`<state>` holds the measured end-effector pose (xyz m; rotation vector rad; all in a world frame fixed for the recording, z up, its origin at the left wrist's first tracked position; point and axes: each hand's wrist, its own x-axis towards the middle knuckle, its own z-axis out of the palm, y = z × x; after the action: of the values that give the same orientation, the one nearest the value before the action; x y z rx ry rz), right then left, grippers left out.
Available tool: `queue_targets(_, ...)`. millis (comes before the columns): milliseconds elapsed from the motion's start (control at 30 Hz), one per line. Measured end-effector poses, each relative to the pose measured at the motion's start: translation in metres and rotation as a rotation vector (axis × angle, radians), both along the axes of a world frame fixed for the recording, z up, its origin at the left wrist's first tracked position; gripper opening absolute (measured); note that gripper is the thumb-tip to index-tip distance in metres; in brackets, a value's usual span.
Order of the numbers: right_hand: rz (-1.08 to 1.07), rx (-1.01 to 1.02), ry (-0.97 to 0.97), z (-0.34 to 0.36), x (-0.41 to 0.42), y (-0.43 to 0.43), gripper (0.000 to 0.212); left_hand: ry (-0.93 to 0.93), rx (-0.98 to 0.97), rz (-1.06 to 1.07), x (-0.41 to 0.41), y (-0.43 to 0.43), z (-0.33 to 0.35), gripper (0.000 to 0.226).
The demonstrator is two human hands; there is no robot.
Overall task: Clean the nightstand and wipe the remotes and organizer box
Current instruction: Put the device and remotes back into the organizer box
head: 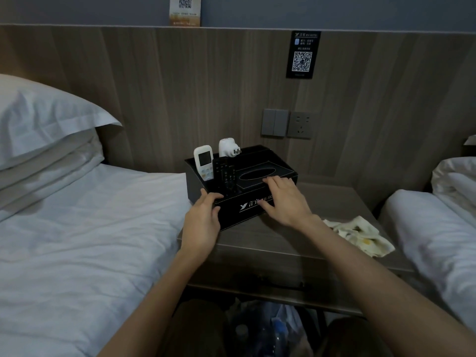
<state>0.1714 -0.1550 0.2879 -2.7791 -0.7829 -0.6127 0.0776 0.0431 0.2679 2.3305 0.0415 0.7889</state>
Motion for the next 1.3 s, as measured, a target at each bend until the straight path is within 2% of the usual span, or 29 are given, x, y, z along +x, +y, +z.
queue_targets(167, -0.007, -0.031, -0.086, -0.007, -0.005, -0.002, 0.06, 0.024, -0.076, -0.022, 0.012, 0.015, 0.005, 0.026)
queue_targets(367, -0.065, -0.033, 0.04, -0.01, -0.011, -0.005, 0.063, 0.021, -0.082, -0.036, 0.04, 0.036, 0.005, 0.025)
queue_targets(567, -0.102, -0.032, 0.037, -0.012, 0.009, 0.003, 0.08, 0.001, -0.101, 0.012, 0.07, 0.046, 0.002, 0.028)
queue_targets(933, -0.226, -0.063, -0.023, -0.017, 0.051, 0.02, 0.094, 0.021, -0.126, 0.041, 0.14, 0.055, 0.002, 0.029)
queue_targets(1300, -0.234, -0.056, 0.046, -0.009, 0.091, 0.024, 0.076, 0.025, -0.121, -0.003, 0.189, 0.062, 0.0, 0.029)
